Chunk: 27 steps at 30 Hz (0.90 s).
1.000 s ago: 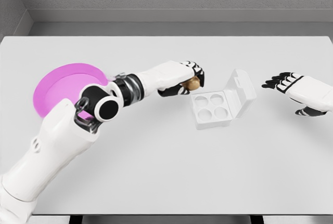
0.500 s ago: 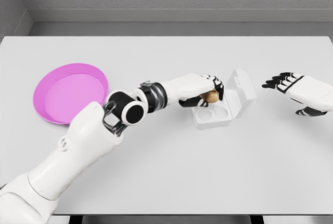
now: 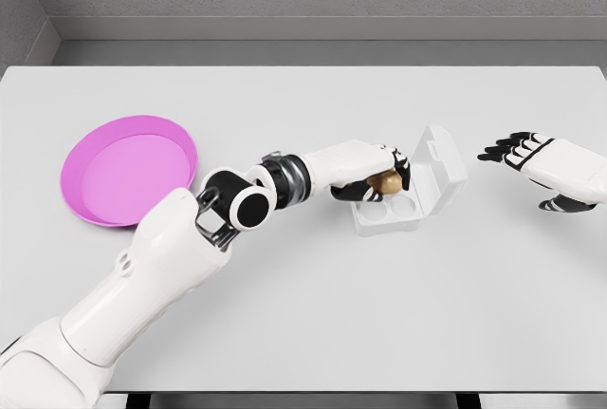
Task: Pack egg into the box and close the box lid
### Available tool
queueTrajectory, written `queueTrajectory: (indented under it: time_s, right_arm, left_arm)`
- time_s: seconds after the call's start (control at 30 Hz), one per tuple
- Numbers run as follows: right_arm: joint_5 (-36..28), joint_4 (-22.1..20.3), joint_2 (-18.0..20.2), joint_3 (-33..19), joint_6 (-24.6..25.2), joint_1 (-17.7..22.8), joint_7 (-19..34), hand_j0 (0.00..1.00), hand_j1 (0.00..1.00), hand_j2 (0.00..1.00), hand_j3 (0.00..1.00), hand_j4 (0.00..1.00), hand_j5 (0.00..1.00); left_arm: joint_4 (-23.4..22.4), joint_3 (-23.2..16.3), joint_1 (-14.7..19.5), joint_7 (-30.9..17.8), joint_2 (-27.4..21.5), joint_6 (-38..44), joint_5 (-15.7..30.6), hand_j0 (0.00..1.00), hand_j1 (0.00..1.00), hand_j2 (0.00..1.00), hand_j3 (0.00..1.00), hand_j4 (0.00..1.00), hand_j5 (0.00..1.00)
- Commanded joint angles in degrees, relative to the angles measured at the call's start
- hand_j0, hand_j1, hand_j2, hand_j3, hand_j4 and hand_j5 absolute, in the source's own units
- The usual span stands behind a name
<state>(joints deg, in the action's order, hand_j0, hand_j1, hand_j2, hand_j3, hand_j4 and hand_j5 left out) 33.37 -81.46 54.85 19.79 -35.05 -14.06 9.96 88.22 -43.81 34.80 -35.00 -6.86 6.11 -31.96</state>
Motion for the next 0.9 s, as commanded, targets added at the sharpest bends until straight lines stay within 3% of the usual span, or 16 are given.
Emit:
queueTrajectory:
  time_s: [0.0,0.3,0.87]
  right_arm:
    - [-0.33,-0.02,0.09,-0.10,0.05,0.00,-0.03,1.00,1.00,1.00,1.00,1.00,1.00]
    - [-0.33,-0.02,0.00,-0.02,0.05,0.00,-0.03,1.00,1.00,1.00,1.00,1.00,1.00]
    - [-0.33,-0.10,0.00,-0.02,0.05,0.00,-0.03,1.00,1.00,1.00,1.00,1.00,1.00]
  left_arm:
    - [0.29,0.04,0.00,0.00,0.01,-0.05,0.15,0.52,0.52,0.52,0.52,0.52,0.52]
    - [0.46,0.04,-0.26,0.00,-0.08,-0.05,-0.38,0.78,0.78,0.78,0.78,0.78,0.78]
    - [0.90,0.22,-0.44,0.00,-0.08,0.04,-0.82,0.89,0.89,0.89,0.89,0.89,0.89]
